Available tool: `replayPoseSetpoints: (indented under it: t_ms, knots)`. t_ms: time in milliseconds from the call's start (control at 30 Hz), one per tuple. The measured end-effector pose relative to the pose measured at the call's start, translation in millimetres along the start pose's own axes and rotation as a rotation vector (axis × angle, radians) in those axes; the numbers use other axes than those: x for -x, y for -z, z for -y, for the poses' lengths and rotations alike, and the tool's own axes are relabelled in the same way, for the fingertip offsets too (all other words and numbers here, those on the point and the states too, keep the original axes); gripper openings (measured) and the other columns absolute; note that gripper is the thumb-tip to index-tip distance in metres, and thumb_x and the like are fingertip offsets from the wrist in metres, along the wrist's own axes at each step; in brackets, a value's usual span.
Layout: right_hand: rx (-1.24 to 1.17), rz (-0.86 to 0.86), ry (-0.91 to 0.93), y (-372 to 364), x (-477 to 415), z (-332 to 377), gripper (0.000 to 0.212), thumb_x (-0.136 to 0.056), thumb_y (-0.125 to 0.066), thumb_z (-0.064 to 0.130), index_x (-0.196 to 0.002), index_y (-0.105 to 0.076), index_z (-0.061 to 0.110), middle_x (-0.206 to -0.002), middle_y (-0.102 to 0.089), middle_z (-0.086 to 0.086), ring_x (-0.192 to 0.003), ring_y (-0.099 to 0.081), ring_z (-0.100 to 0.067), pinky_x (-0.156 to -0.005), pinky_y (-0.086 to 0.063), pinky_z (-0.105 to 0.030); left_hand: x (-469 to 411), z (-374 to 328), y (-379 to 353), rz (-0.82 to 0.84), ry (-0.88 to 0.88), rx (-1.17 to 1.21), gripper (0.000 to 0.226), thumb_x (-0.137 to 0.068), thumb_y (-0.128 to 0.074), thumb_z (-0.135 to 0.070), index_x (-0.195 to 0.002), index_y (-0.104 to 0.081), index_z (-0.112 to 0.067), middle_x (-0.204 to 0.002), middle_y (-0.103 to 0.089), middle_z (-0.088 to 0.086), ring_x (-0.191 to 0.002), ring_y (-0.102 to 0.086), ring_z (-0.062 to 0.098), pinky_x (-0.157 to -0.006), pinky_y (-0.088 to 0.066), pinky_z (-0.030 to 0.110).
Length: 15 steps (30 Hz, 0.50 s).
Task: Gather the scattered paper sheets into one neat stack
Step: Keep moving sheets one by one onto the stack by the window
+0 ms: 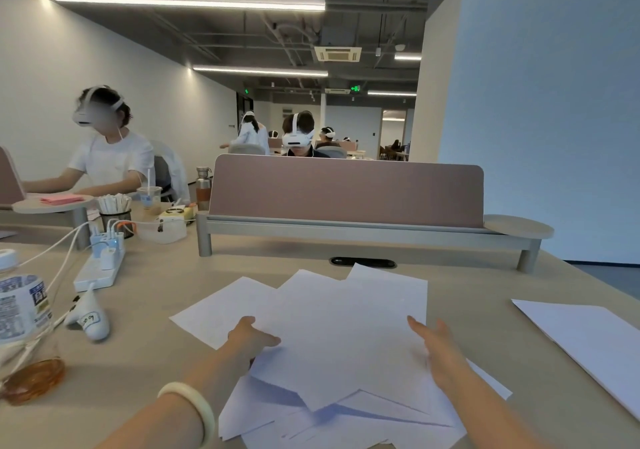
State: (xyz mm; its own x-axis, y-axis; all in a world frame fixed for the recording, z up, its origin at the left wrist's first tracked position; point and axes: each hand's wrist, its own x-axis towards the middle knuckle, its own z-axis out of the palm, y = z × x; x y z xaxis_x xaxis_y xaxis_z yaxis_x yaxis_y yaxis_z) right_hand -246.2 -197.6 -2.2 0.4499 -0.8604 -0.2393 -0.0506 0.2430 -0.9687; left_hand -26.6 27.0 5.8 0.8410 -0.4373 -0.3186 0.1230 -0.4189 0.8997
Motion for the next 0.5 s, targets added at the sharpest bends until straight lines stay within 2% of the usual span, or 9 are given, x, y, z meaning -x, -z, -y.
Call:
replayPoseSetpoints:
  t_ms: [33,67,100,133,200,267,367,433,500]
  knots:
    - [-0.048,0.041,-0.046,1.2,-0.7,1.3,0.088,-0.082,-0.071,0.027,-0.149,-0.014,0.021,-0.134,-0.045,-0.005,-0.104,-0.064,-0.006,-0.094,-0.041,-0.035,1.1,-0.4,-1.4,0.002,0.001,0.014,0.102,-0.057,-0.082,-0.012,-0.144,-0.028,-0.013,-0.135,-0.044,0.022,-0.120,-0.048,0.039,-0.101,-0.042,0.042]
    - [-0.089,0.069,-0.075,2.7,-3.7,0.9,0.089,-0.080,-0.073,0.028,-0.149,-0.016,0.022,-0.110,-0.055,-0.001,-0.066,-0.066,0.004,-0.079,-0.044,-0.031,4.1,-1.9,-2.7,0.000,0.003,0.029,0.108,-0.049,-0.080,-0.013,-0.144,-0.028,-0.013,-0.135,-0.043,0.022,-0.119,-0.048,0.038,-0.100,-0.043,0.041]
    - [-0.122,0.077,-0.099,3.7,-5.4,0.3,0.088,-0.078,-0.074,0.028,-0.147,-0.020,0.022,-0.090,-0.057,0.005,-0.047,-0.058,0.005,-0.069,-0.042,-0.028,4.3,-1.9,-3.5,-0.018,-0.005,0.033,0.109,-0.047,-0.077,-0.012,-0.144,-0.028,-0.012,-0.136,-0.042,0.023,-0.114,-0.050,0.037,-0.098,-0.045,0.039]
    - [-0.144,0.085,-0.111,3.9,-3.6,0.7,0.085,-0.078,-0.074,0.026,-0.146,-0.023,0.020,-0.084,-0.056,0.007,-0.054,-0.058,0.002,-0.070,-0.042,-0.028,6.8,-2.9,-2.5,-0.039,-0.004,0.026,0.106,-0.052,-0.078,-0.010,-0.145,-0.027,-0.013,-0.136,-0.040,0.024,-0.108,-0.053,0.036,-0.095,-0.046,0.038]
    - [-0.218,0.080,-0.115,5.8,-0.8,2.5,0.067,-0.083,-0.070,0.019,-0.139,-0.034,0.013,-0.096,-0.051,-0.001,-0.088,-0.053,-0.017,-0.077,-0.042,-0.033,8.2,-3.0,1.8,-0.098,0.012,0.008,0.090,-0.071,-0.074,-0.004,-0.146,-0.024,-0.014,-0.140,-0.034,0.023,-0.107,-0.053,0.037,-0.093,-0.046,0.038]
    - [-0.266,0.099,-0.143,6.3,5.8,7.0,0.041,-0.086,-0.065,0.014,-0.122,-0.047,0.006,-0.086,-0.050,-0.009,-0.078,-0.051,-0.026,-0.069,-0.044,-0.034,3.5,-1.3,8.1,-0.125,0.012,0.027,0.093,-0.073,-0.074,-0.003,-0.148,-0.020,-0.014,-0.141,-0.033,0.023,-0.117,-0.049,0.040,-0.097,-0.044,0.040]
    - [-0.201,0.232,-0.183,2.8,15.6,9.2,0.014,-0.090,-0.059,0.014,-0.098,-0.057,0.003,-0.069,-0.067,-0.015,-0.057,-0.064,-0.026,-0.061,-0.050,-0.033,1.6,1.0,16.3,-0.080,-0.013,0.108,0.104,-0.068,-0.077,0.002,-0.149,-0.013,-0.011,-0.140,-0.038,0.023,-0.124,-0.045,0.041,-0.103,-0.041,0.043]
    - [-0.088,0.309,-0.145,-4.0,17.5,5.2,0.006,-0.091,-0.056,0.007,-0.097,-0.058,0.006,-0.076,-0.072,-0.014,-0.069,-0.070,-0.026,-0.057,-0.055,-0.032,1.0,3.6,17.4,-0.081,-0.040,0.087,0.099,-0.075,-0.073,0.004,-0.150,-0.010,-0.009,-0.143,-0.037,0.021,-0.128,-0.041,0.039,-0.102,-0.039,0.044]
    - [0.088,0.339,-0.091,-10.5,17.4,0.3,0.014,-0.089,-0.057,-0.002,-0.103,-0.057,0.001,-0.096,-0.070,-0.018,-0.095,-0.067,-0.035,-0.066,-0.056,-0.036,6.0,2.5,17.4,-0.085,-0.089,0.028,0.097,-0.079,-0.070,-0.001,-0.150,-0.005,-0.011,-0.148,-0.031,0.019,-0.132,-0.037,0.037,-0.103,-0.036,0.043]
